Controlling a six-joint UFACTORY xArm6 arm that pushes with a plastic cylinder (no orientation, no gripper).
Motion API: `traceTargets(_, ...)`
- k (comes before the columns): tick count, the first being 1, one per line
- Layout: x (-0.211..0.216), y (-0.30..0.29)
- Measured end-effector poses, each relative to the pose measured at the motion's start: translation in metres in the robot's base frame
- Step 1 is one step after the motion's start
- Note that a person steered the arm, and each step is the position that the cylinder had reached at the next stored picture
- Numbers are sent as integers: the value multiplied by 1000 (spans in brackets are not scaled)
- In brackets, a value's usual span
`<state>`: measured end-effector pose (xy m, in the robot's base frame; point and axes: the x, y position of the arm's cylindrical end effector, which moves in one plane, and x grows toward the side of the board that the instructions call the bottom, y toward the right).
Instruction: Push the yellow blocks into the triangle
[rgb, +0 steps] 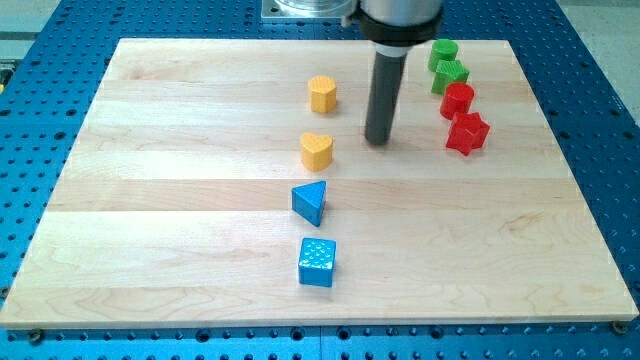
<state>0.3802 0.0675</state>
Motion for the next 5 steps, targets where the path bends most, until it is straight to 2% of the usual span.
traceTargets(1,-38,10)
traceTargets(2,-87,-8)
traceTargets(3,-100,-40)
traceTargets(4,-76,-81)
traceTargets(5,-6,-54)
